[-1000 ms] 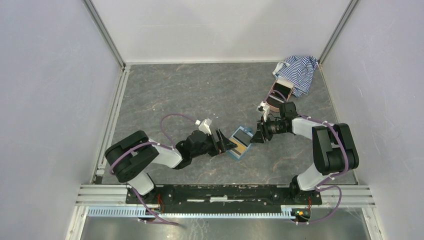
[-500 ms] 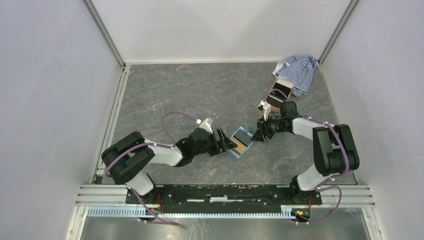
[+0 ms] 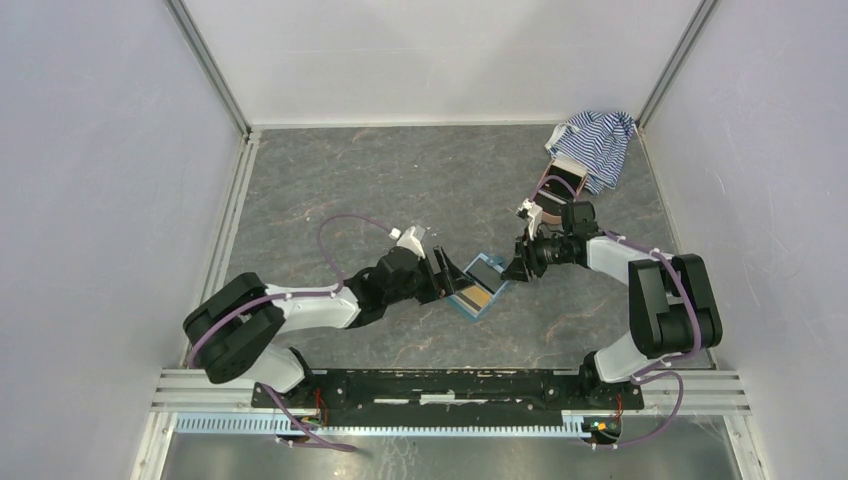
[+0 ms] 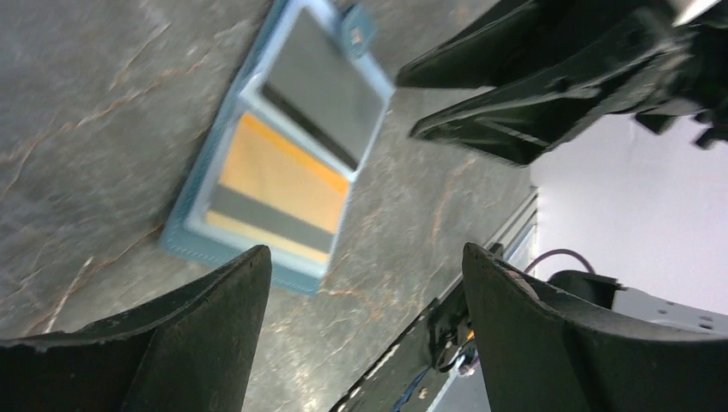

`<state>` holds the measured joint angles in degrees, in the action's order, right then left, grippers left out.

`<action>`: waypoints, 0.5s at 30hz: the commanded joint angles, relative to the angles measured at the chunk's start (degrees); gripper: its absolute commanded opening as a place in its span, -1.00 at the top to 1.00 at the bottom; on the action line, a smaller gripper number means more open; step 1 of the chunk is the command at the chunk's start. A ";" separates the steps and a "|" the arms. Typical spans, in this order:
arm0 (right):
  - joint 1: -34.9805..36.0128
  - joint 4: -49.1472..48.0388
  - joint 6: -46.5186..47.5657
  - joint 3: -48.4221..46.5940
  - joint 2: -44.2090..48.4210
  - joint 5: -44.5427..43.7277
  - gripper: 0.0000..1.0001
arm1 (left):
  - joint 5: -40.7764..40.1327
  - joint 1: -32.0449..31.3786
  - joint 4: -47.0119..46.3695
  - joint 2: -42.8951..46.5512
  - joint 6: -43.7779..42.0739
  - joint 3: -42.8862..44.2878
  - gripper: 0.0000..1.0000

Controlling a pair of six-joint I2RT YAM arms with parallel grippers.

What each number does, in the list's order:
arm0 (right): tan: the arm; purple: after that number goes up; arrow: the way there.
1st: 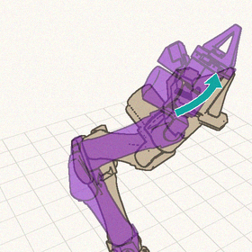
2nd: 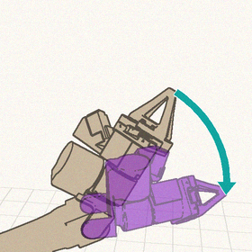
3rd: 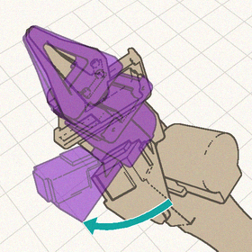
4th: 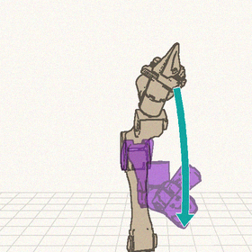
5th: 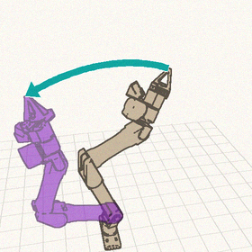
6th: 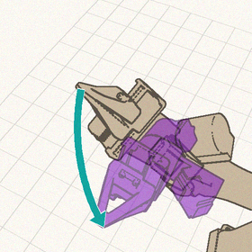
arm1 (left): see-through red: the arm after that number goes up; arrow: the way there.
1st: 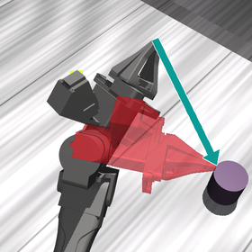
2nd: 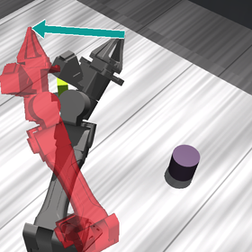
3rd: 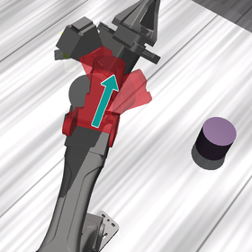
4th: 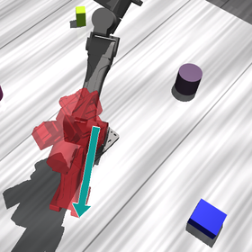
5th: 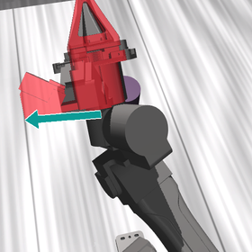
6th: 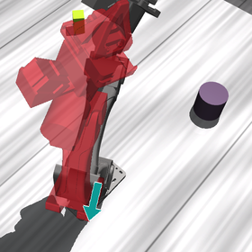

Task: Put the credit cards into the card holder
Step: Insert the credit card into the card holder.

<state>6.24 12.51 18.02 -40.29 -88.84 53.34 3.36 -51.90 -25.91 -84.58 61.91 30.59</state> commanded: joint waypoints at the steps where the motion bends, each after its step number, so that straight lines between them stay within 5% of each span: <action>1: 0.36 -2.12 -0.53 0.92 2.23 3.20 0.02 | -2.12 -0.30 2.80 3.13 -4.03 3.94 -0.75; 15: 0.37 -1.31 -1.15 -0.38 -2.10 -0.59 0.03 | 1.46 -0.31 -5.96 -6.27 -1.17 6.06 -0.75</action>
<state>6.39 11.35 16.71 -39.77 -89.71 52.53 3.62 -51.90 -27.99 -88.03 61.34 33.76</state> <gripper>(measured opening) 0.491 0.877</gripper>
